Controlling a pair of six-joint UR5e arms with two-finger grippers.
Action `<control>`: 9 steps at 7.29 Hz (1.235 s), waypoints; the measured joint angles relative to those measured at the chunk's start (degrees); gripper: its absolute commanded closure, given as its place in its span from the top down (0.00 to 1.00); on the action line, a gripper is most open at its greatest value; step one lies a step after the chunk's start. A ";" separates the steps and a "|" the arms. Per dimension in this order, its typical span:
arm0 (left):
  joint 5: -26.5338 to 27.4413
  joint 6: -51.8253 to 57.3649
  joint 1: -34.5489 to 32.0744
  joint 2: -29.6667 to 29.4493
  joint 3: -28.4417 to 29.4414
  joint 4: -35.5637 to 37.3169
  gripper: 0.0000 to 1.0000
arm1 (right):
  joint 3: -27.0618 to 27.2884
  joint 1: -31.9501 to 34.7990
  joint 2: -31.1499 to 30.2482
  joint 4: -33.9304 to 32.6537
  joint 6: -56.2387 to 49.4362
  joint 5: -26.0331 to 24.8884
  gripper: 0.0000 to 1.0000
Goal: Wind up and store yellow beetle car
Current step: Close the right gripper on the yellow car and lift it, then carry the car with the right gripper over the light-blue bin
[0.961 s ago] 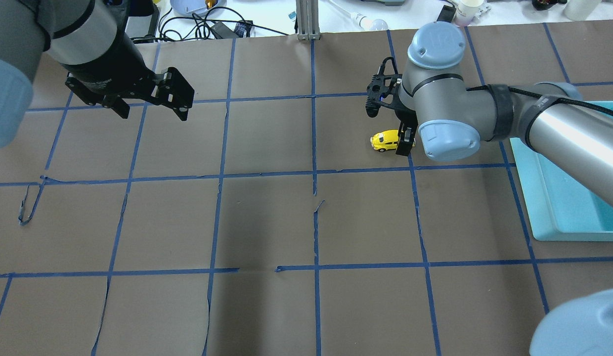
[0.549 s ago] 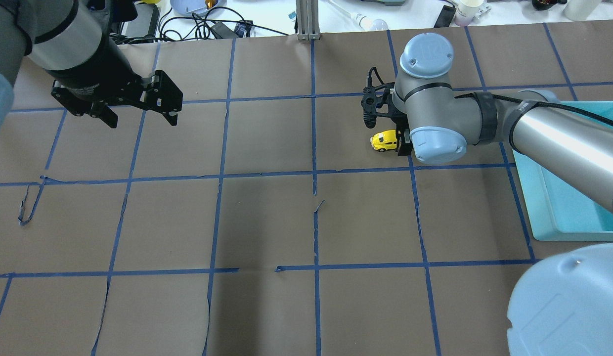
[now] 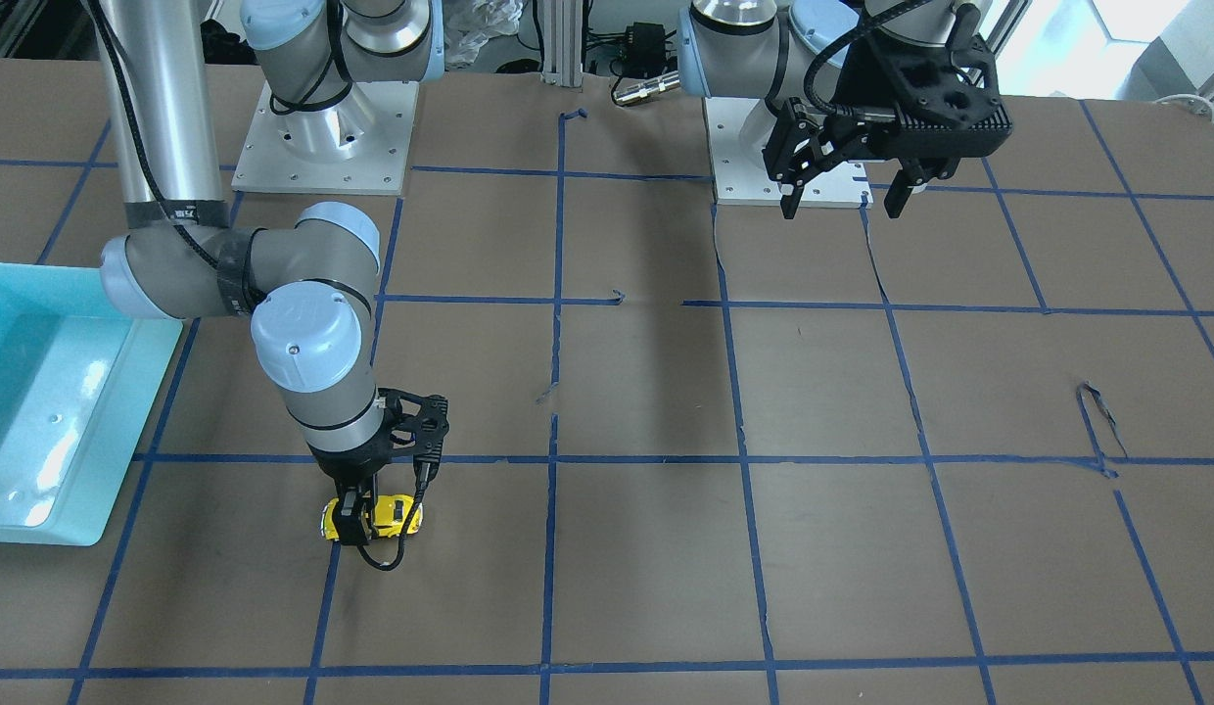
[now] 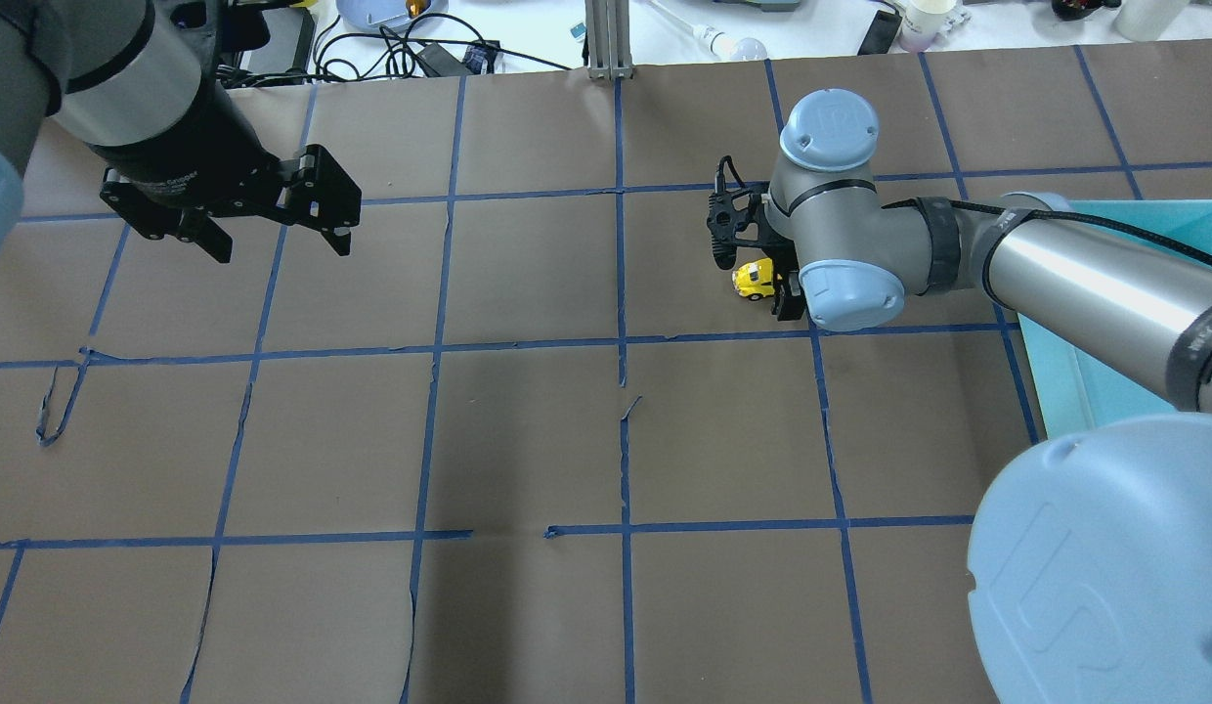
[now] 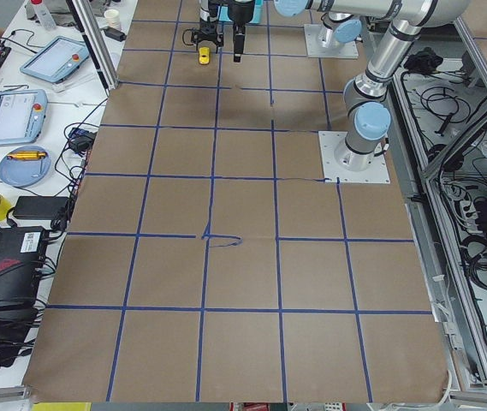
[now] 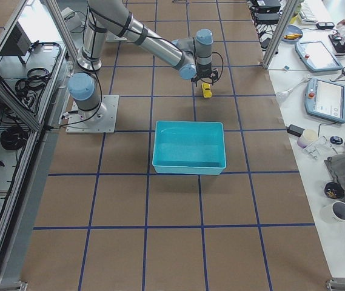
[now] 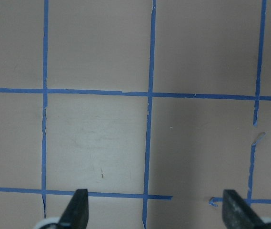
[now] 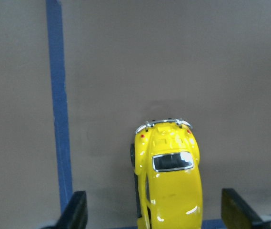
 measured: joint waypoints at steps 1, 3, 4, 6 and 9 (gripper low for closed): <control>0.02 0.04 0.01 -0.01 -0.03 0.01 1.00 | -0.11 -0.05 0.58 0.00 -0.08 0.00 0.30; 0.03 0.06 0.05 -0.01 -0.01 0.03 1.00 | -0.83 -0.09 1.23 0.20 -0.10 -0.62 0.00; 0.01 0.06 0.05 -0.02 0.01 0.04 1.00 | -1.39 -0.09 1.24 0.48 0.01 -0.76 0.00; -0.05 0.06 0.05 -0.01 -0.03 0.05 1.00 | -3.79 -0.61 0.31 2.77 -0.02 -0.96 0.00; -0.06 0.06 0.06 -0.04 -0.06 0.05 1.00 | -9.45 -5.95 -6.66 17.43 -0.12 -1.32 0.00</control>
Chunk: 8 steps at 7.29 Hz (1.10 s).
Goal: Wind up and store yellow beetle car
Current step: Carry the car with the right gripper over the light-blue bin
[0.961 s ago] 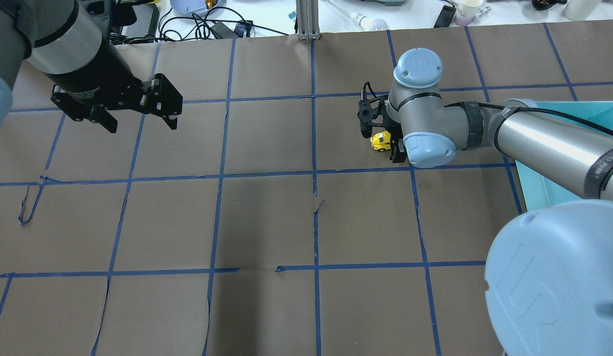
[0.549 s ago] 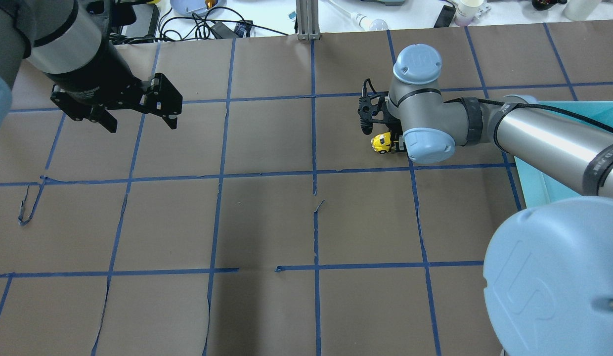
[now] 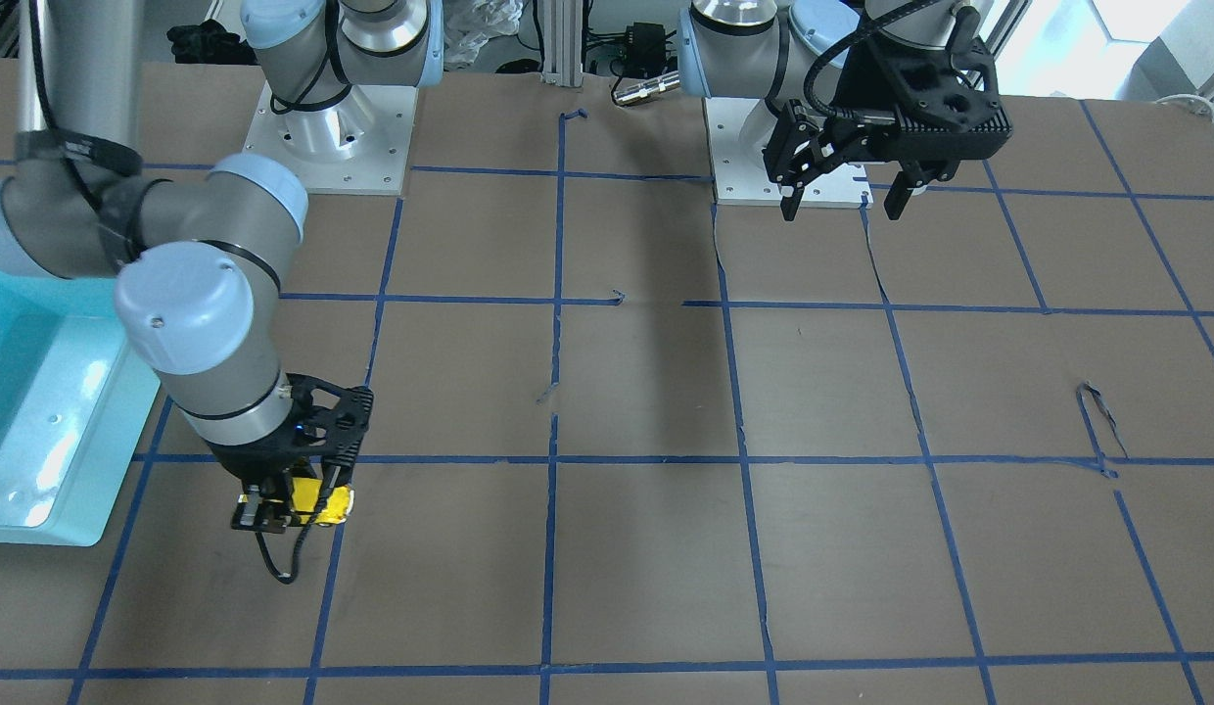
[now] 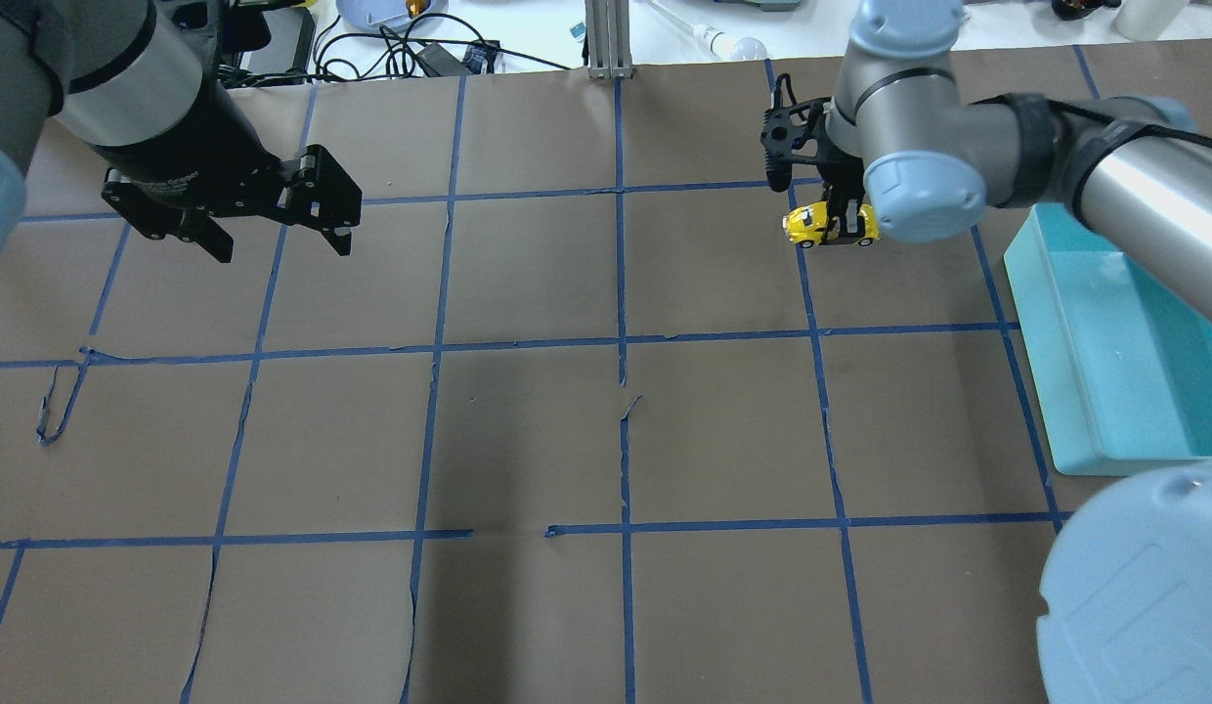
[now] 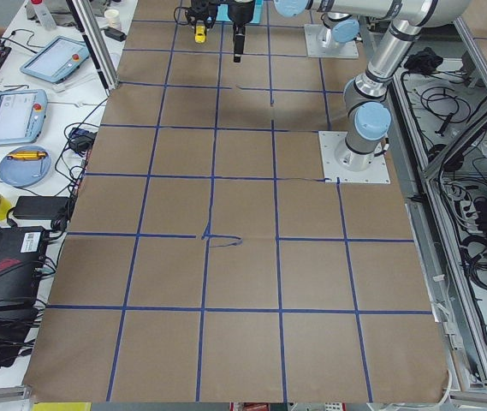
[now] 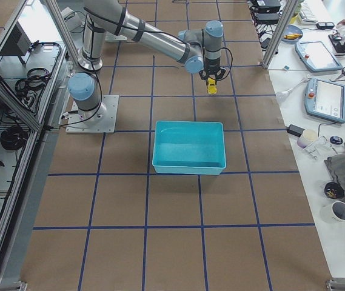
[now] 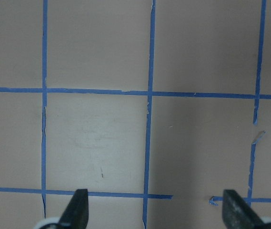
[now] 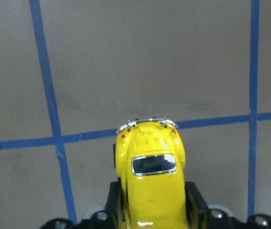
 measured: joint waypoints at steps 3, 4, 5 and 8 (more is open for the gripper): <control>0.05 0.00 0.00 0.00 0.00 0.00 1.00 | -2.90 -10.66 -7.51 12.88 -9.80 -1.47 0.00; 0.06 0.00 0.00 0.00 0.00 0.00 1.00 | -2.84 -15.02 -8.52 14.58 -14.11 -3.63 0.00; 0.03 0.00 0.00 -0.01 0.01 0.00 1.00 | -2.42 -20.18 -8.84 15.27 -18.53 -4.98 0.00; 0.00 0.00 -0.01 0.00 0.08 0.00 1.00 | 3.11 -30.28 -8.06 10.15 -28.06 -5.78 0.00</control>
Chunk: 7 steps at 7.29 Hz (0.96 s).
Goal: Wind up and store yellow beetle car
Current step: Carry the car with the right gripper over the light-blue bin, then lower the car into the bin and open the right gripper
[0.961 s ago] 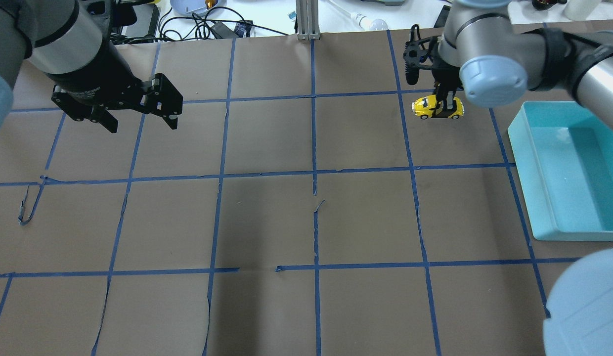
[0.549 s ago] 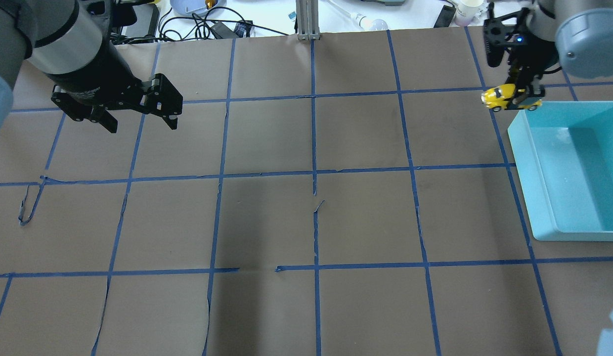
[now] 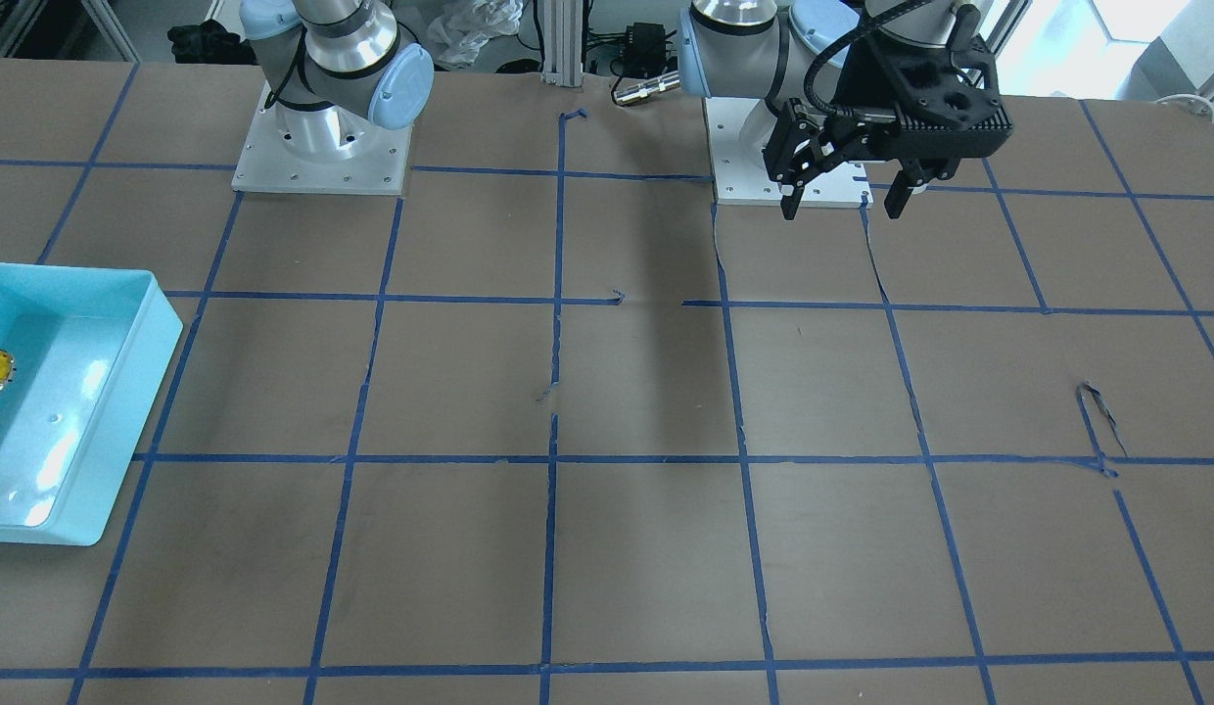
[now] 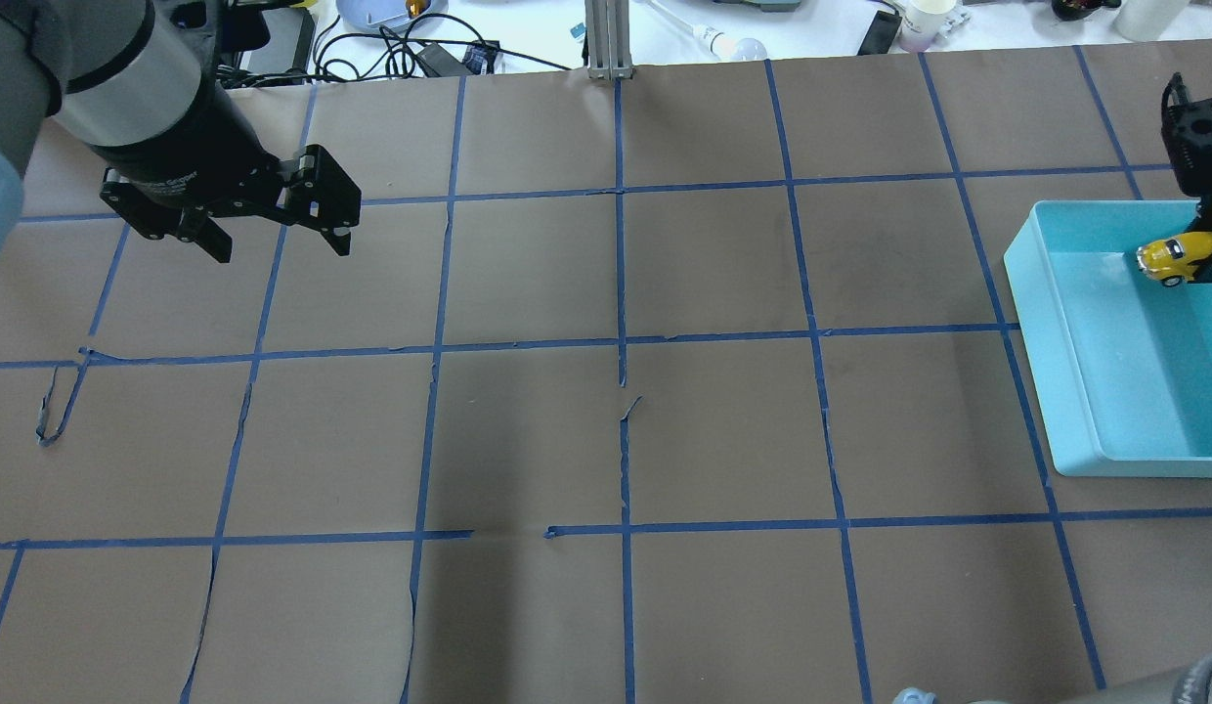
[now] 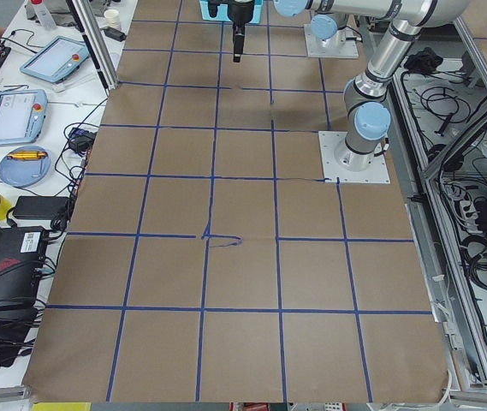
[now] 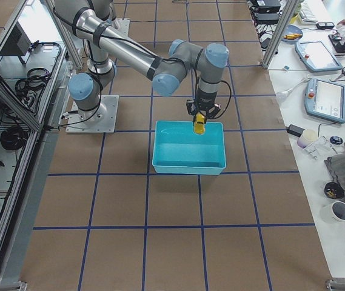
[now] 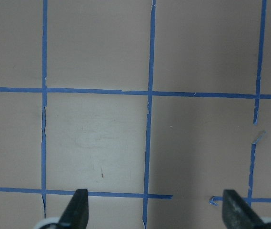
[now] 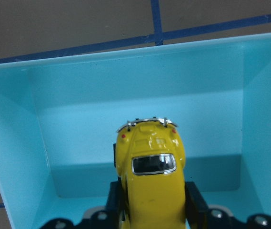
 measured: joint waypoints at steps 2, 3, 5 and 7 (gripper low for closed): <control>0.00 0.00 -0.14 0.00 0.00 0.00 1.00 | 5.38 -1.01 1.55 -7.74 -1.21 -0.11 0.00; 0.00 0.00 -0.20 0.00 -0.04 0.00 1.00 | 6.90 -1.15 2.25 -9.54 -1.74 -0.07 0.00; 0.00 0.00 -0.24 0.00 -0.07 0.00 1.00 | 7.85 -1.22 4.91 -10.65 -2.32 0.25 0.50; 0.00 0.00 -0.25 0.00 -0.08 0.00 1.00 | 7.95 -1.23 6.51 -10.76 -2.29 0.15 0.73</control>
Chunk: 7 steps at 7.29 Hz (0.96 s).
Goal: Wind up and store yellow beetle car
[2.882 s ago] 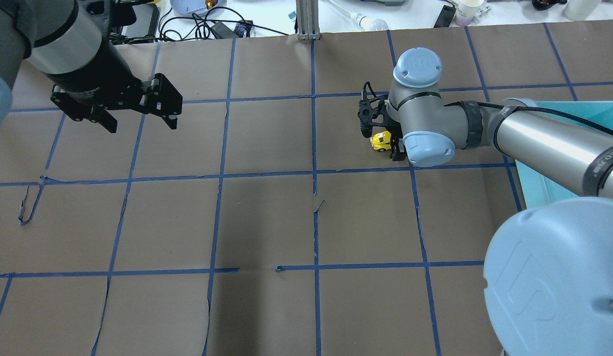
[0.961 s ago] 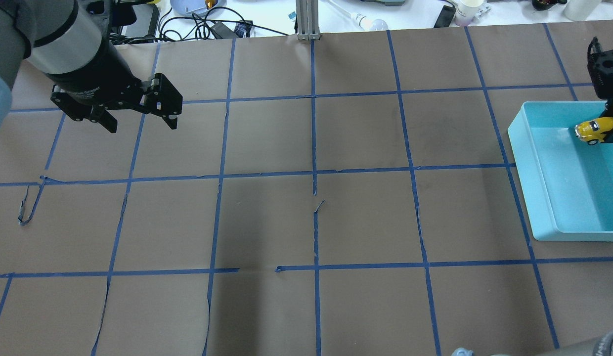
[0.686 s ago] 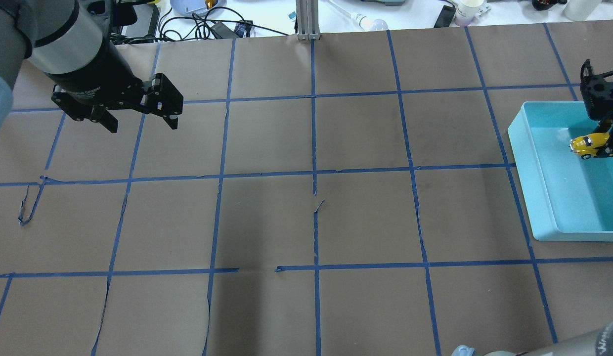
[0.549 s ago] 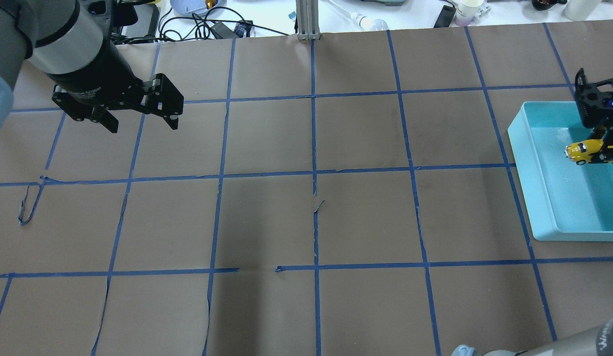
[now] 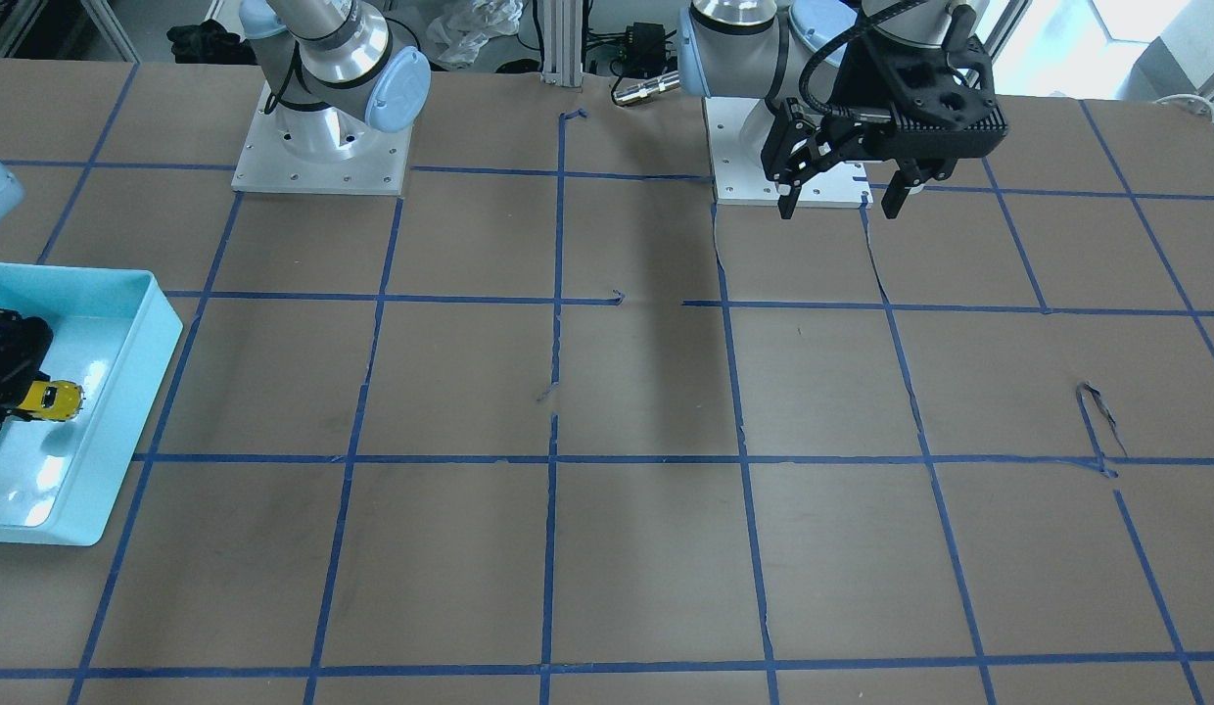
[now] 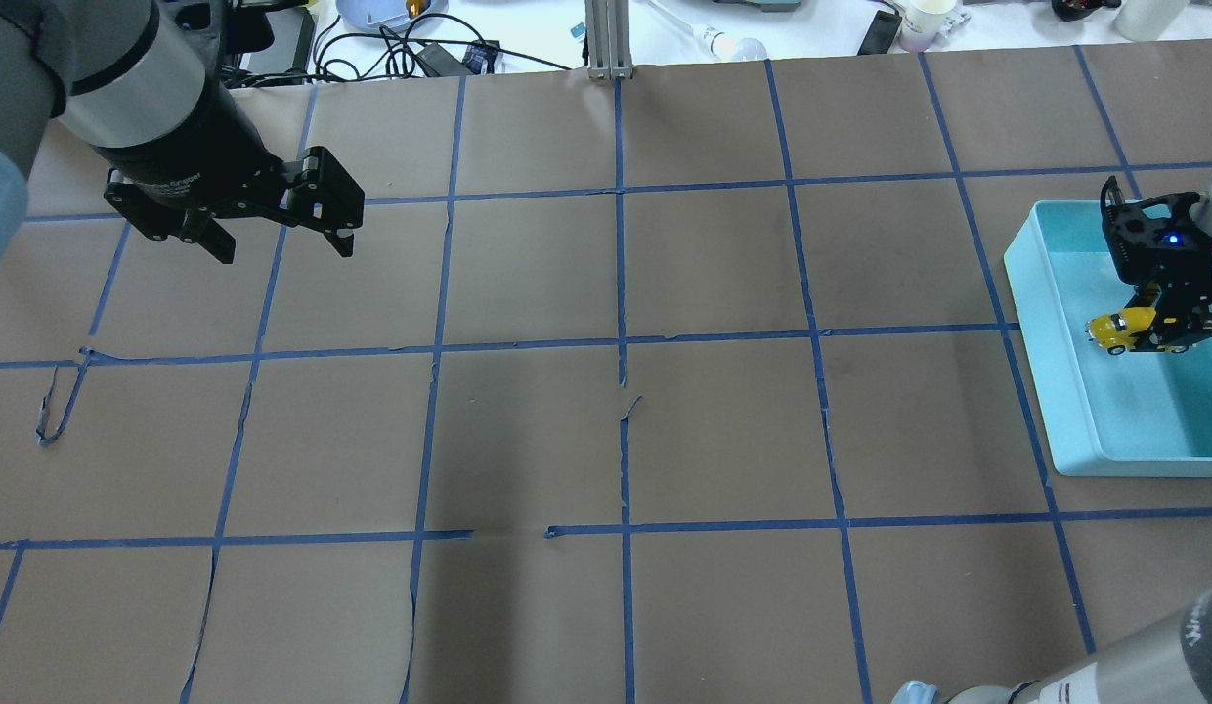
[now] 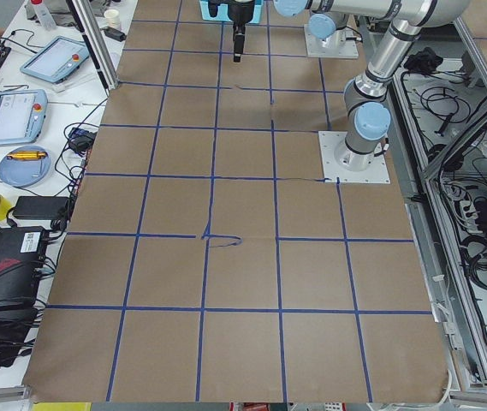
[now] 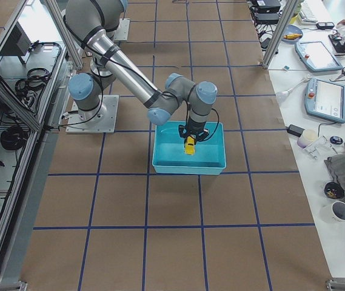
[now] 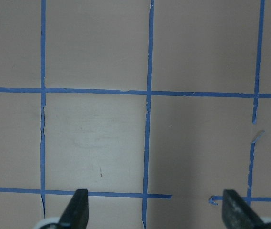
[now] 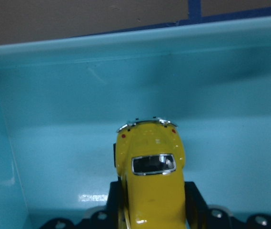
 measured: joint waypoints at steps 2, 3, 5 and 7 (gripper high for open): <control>0.00 0.00 0.00 0.00 0.00 0.00 1.00 | -0.15 0.00 0.15 0.02 0.32 -0.01 1.00; 0.00 0.00 0.00 0.00 0.00 0.00 1.00 | -0.59 0.00 0.02 -0.01 0.54 0.15 0.99; 0.00 0.00 0.00 0.00 0.00 0.00 1.00 | -2.14 0.06 -1.78 0.55 4.14 0.48 0.98; 0.00 0.00 0.00 0.00 0.00 0.00 1.00 | -4.14 0.33 -6.39 5.14 12.76 0.40 0.98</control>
